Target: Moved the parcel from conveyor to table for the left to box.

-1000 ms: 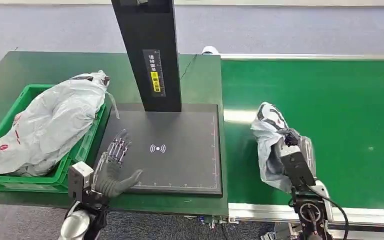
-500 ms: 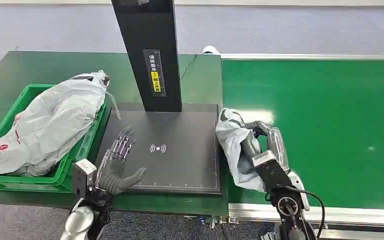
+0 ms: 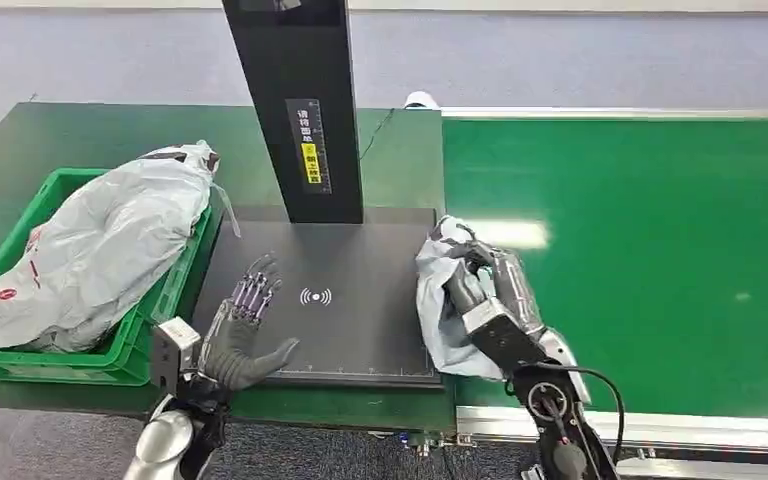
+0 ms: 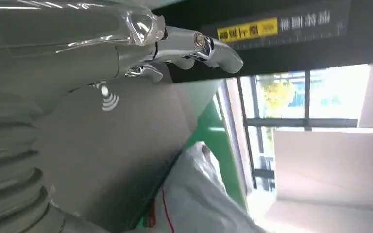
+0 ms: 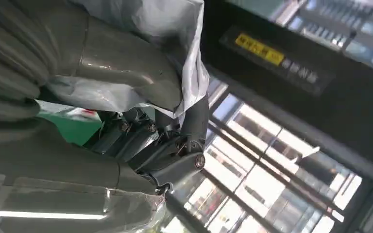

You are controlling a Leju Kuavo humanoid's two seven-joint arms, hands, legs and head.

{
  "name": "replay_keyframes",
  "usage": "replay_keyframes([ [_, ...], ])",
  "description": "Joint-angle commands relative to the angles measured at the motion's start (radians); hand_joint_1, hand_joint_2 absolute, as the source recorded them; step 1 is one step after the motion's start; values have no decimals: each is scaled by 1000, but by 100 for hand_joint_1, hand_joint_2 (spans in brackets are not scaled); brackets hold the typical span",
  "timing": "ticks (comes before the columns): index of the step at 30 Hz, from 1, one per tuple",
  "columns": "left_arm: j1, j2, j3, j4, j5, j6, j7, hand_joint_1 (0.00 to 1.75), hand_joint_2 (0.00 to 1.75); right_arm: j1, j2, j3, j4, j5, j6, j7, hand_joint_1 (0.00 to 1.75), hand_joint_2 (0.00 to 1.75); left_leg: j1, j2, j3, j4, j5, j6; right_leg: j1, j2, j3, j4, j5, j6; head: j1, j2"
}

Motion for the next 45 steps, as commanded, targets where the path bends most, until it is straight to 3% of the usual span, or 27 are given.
replay_keyframes([
  [1,-68,35,-61,110,15,7,-35,0,175,-276,58,182,441,-49,84,-12,175,175,0,7,3,-1,0,0,0,6,0,-1,2,0,0,0],
  [4,-64,31,-61,89,13,13,-28,0,175,-290,90,204,466,-64,60,-22,175,175,0,4,2,-1,0,0,0,3,1,0,2,0,0,0],
  [9,-48,37,-42,45,3,53,-1,0,175,-360,112,181,491,-36,-123,10,175,175,0,5,2,0,0,0,0,4,0,1,1,-1,0,0],
  [12,-41,34,-41,49,7,42,6,0,175,-364,95,188,470,-43,-102,-5,175,175,-1,3,0,0,0,0,0,3,-1,1,1,0,0,0],
  [16,-60,26,-46,59,1,54,-19,0,175,-344,87,277,462,7,-29,-42,175,175,0,2,1,0,1,0,0,1,0,0,1,0,0,0],
  [21,-71,-1,11,25,-32,219,-46,0,175,-345,113,380,539,-3,110,-106,175,175,0,3,2,-1,0,0,0,2,1,0,1,-1,0,0],
  [23,-65,-2,24,1,-67,281,-51,0,175,-347,116,404,564,5,116,-108,175,175,0,2,1,0,0,0,1,2,0,0,1,-1,0,0],
  [32,-60,1,25,-4,-66,279,-52,0,175,-352,114,407,570,5,116,-109,175,175,0,1,0,0,0,0,1,1,0,0,1,0,0,0],
  [37,-74,-12,70,-10,-62,356,-62,0,175,-374,124,501,659,45,233,-117,175,175,1,2,1,0,0,0,1,1,1,0,1,-1,0,0],
  [39,-96,-5,70,19,7,297,-39,0,175,-386,132,514,701,22,294,-126,175,175,1,2,2,-1,0,0,1,1,1,-1,1,-1,0,0],
  [45,-131,-18,34,87,-17,300,-56,0,175,-412,113,538,778,-28,478,-141,175,175,0,-1,1,-1,1,1,1,-1,1,-1,1,0,0,0],
])
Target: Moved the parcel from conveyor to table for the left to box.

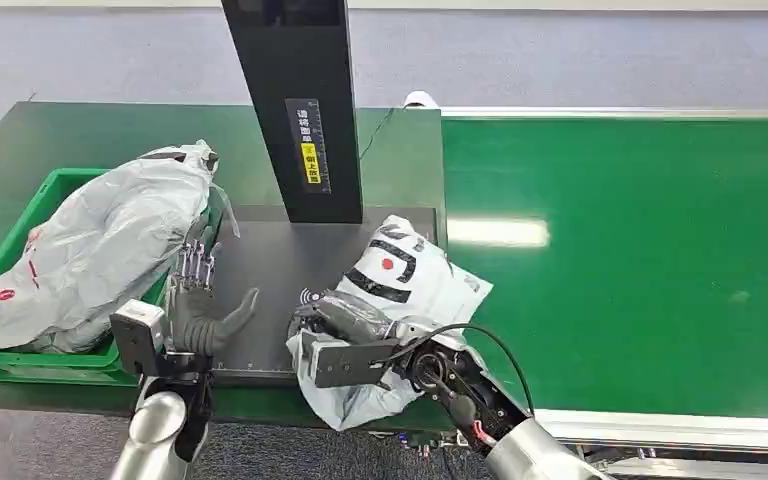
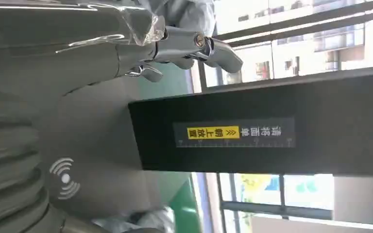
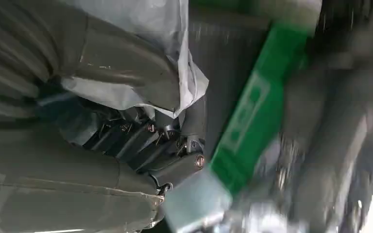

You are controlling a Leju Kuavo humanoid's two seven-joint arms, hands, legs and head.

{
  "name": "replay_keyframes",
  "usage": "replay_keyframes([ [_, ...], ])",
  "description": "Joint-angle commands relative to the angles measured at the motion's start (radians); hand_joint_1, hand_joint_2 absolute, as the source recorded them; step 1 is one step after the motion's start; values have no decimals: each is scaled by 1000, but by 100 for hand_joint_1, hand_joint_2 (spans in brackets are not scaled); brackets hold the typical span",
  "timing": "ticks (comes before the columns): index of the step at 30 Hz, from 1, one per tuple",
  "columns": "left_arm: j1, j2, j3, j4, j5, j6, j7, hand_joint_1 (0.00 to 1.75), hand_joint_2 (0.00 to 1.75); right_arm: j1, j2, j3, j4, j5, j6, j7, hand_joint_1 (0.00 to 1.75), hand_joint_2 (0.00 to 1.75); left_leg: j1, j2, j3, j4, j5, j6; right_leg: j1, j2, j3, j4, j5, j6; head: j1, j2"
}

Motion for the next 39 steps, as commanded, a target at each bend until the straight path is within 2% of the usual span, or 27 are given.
replay_keyframes([
  [1,-75,-9,-16,113,-9,-14,-5,0,175,-88,-12,101,211,-63,209,-34,175,175,0,-1,2,-1,1,1,0,-2,3,-1,0,0,0,0],
  [5,-88,-4,-34,124,-19,-31,6,0,175,-79,-23,94,174,-129,301,-83,175,175,-1,-2,1,0,1,0,-1,-2,2,0,0,0,0,0],
  [9,-88,-2,-37,118,-20,-36,8,0,175,-75,-30,95,154,-148,331,-92,175,175,-1,-1,1,0,0,0,-1,-1,1,0,0,0,0,0],
  [28,-76,6,-38,110,-22,-47,11,0,175,-50,-50,76,85,-194,314,-112,171,175,-1,-1,2,0,0,0,0,-1,2,-1,0,0,0,0],
  [29,-72,8,-38,107,-21,-51,12,0,175,-41,-52,61,68,-217,316,-116,31,175,0,-1,1,0,0,0,0,-1,2,-1,0,0,0,0],
  [30,-69,9,-37,103,-21,-53,12,0,175,-30,-66,59,32,-220,305,-108,9,175,-1,0,2,0,0,1,0,-1,2,-1,0,0,0,0],
  [31,-66,11,-36,101,-21,-54,12,0,175,-17,-76,52,-3,-221,279,-107,0,175,0,-1,2,0,0,0,0,-1,2,-1,0,0,0,0],
  [34,-43,13,-25,80,-24,-61,10,0,175,24,-86,-5,-64,-264,241,-64,0,175,0,-1,2,-1,0,1,0,-1,2,-1,0,0,0,0],
  [39,-16,19,-26,48,-30,-82,2,0,175,77,-105,-66,-126,-294,175,-109,0,175,0,0,2,-1,0,1,0,-1,3,-1,0,0,0,0],
])
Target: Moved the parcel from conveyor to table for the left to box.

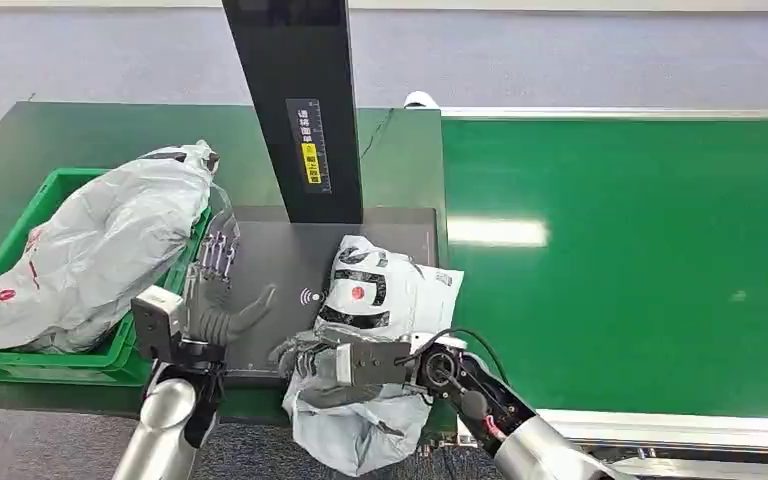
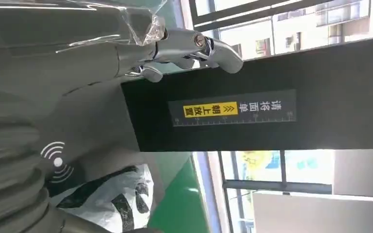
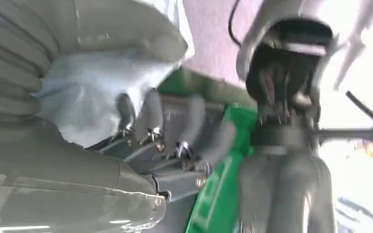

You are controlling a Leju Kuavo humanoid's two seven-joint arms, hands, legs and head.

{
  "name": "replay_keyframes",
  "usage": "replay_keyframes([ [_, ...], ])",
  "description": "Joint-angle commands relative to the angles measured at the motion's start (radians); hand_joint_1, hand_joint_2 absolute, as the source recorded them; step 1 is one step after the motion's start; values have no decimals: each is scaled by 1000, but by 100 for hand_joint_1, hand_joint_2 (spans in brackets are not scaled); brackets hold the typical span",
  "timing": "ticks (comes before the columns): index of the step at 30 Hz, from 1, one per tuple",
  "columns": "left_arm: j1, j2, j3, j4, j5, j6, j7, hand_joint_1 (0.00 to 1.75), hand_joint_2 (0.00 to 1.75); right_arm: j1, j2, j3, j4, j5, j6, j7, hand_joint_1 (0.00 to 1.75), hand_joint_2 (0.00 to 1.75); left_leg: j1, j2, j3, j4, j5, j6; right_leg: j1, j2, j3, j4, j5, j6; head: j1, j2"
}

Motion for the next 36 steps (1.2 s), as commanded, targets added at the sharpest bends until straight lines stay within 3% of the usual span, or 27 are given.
replay_keyframes([
  [1,32,26,-8,-11,-9,-26,-3,0,175,86,-59,-115,-158,-39,-109,-31,0,175,0,-1,2,-1,0,0,0,-2,3,-2,0,0,0,0],
  [12,15,26,-12,-12,-11,-40,1,0,175,165,-153,-68,-463,-85,-305,-43,0,175,0,-1,0,0,0,0,0,-1,1,-1,0,0,0,0],
  [20,25,33,-15,-36,0,-70,-4,0,175,210,-165,-189,-595,-108,-475,-43,0,175,0,-2,1,-1,0,1,0,-3,2,-1,-1,0,0,0],
  [24,34,84,-80,-55,-119,-99,-27,0,175,226,-156,-267,-568,-123,-425,-43,0,175,0,-1,0,-1,0,0,0,-1,1,-1,0,0,0,0],
  [25,47,86,-86,-58,-152,-107,-39,0,175,243,-140,-316,-571,-65,-415,-30,0,175,0,-1,1,-1,0,0,0,-1,1,-1,0,0,0,0],
  [29,68,120,-162,-74,-273,-151,-80,0,175,299,-116,-410,-650,38,-505,-11,0,175,0,-2,2,-2,0,0,0,-2,3,-2,-1,0,0,0],
  [36,21,140,-319,4,-439,-213,-59,0,175,308,-85,-473,-634,-70,-467,12,0,175,0,-1,1,-1,0,0,0,-2,2,-1,0,0,0,0],
])
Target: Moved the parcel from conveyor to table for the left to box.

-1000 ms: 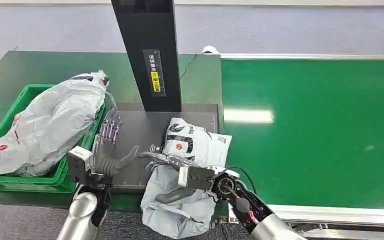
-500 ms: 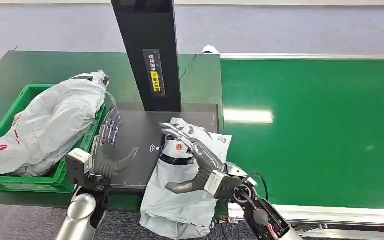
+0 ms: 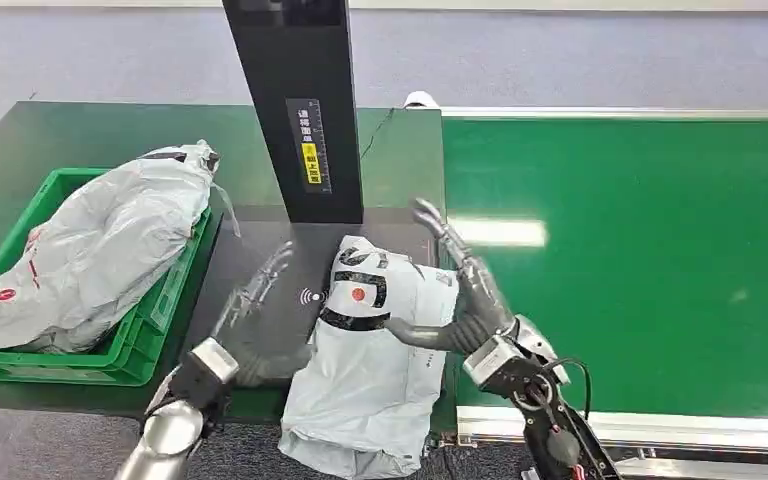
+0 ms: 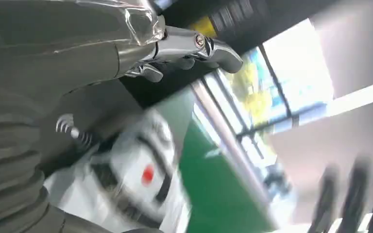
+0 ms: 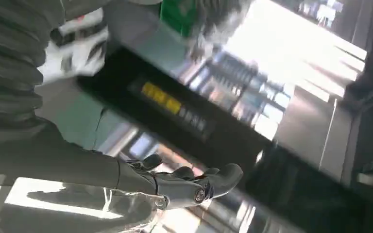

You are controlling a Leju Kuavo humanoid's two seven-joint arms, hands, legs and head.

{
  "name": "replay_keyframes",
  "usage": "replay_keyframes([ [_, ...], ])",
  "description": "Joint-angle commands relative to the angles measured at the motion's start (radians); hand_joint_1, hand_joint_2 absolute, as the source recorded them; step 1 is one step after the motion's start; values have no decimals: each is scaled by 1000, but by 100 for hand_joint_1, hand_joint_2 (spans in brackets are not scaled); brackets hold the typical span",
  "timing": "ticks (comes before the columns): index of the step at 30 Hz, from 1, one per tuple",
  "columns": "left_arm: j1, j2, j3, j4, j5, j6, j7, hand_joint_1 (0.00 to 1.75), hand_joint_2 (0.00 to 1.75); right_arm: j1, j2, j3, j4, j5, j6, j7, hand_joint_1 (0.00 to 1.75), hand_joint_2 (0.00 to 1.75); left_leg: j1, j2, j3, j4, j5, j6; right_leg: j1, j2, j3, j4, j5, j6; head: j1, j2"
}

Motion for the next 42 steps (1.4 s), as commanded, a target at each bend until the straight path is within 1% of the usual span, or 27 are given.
replay_keyframes([
  [1,-44,65,-213,93,-131,-32,35,0,175,30,44,-128,-3,-77,42,26,0,175,0,-1,2,-1,0,0,0,-1,2,-1,0,0,0,0],
  [2,-55,69,-231,117,-183,-21,88,0,175,36,46,-132,-5,-75,32,18,0,175,0,-1,1,-1,0,0,0,-1,2,-1,0,0,0,0],
  [3,-65,69,-240,142,-210,-17,113,0,175,41,47,-133,-7,-73,29,16,0,175,0,-2,3,-2,1,0,0,-3,3,-2,0,0,0,0],
  [5,-85,71,-258,197,-269,-20,163,0,175,49,48,-134,-18,-47,4,-2,0,175,0,-1,2,-1,0,0,0,-2,2,-1,0,0,0,0],
  [7,-91,67,-259,226,-282,-18,178,0,175,52,49,-134,-22,-44,4,-1,0,175,0,-2,3,-2,1,0,0,-2,3,-2,0,0,0,0],
  [10,-104,59,-259,273,-333,-4,253,0,175,62,53,-136,-31,-27,-2,4,0,175,-1,-1,2,-1,0,0,0,-1,2,-1,0,0,0,0],
  [11,-121,61,-282,301,-427,37,344,0,175,70,55,-141,-40,-21,-7,8,0,175,0,0,2,-1,0,0,0,-1,2,-1,0,0,0,0],
  [14,-140,41,-270,355,-481,49,393,0,175,76,58,-151,-49,-19,-9,10,0,175,0,-2,2,-1,1,0,0,-2,2,-1,0,0,0,0],
  [19,-129,21,-219,364,-526,48,409,0,175,82,62,-163,-57,-12,-11,17,0,175,0,0,3,-2,0,0,0,-1,3,-2,0,0,0,0],
  [23,-129,21,-219,364,-526,48,409,0,175,82,62,-163,-57,-12,-11,17,0,175,-1,0,2,-1,0,0,-1,0,2,-1,0,0,0,0],
  [28,-129,21,-219,364,-526,48,409,0,175,82,62,-163,-57,-12,-11,17,0,175,0,1,5,-1,0,0,0,0,5,-1,0,0,0,0],
  [29,-125,22,-215,357,-526,35,398,73,175,85,64,-166,-58,-11,-11,20,0,175,0,1,5,-2,1,0,0,0,5,-2,1,0,0,0],
  [30,-122,25,-217,355,-532,29,391,166,175,91,62,-169,-62,-12,-11,19,0,175,0,1,6,-2,1,1,0,0,6,-2,1,0,0,0],
  [31,-122,23,-215,355,-531,28,381,164,175,92,62,-171,-63,-12,-12,20,0,175,0,1,6,-1,0,0,0,0,6,-1,0,0,0,0],
  [35,-127,16,-216,335,-518,42,330,175,175,110,58,-179,-77,-9,-12,21,0,175,-1,0,7,-1,0,0,0,-1,8,-1,0,0,0,0],
  [38,-129,12,-207,295,-498,83,278,175,175,128,55,-188,-93,-4,-13,22,0,175,0,0,7,-1,0,0,0,-1,8,-1,0,0,0,0],
  [42,-132,12,-207,293,-499,82,280,175,175,128,55,-188,-94,-4,-13,22,0,175,0,0,7,-1,0,0,0,-1,8,-1,0,0,0,0],
])
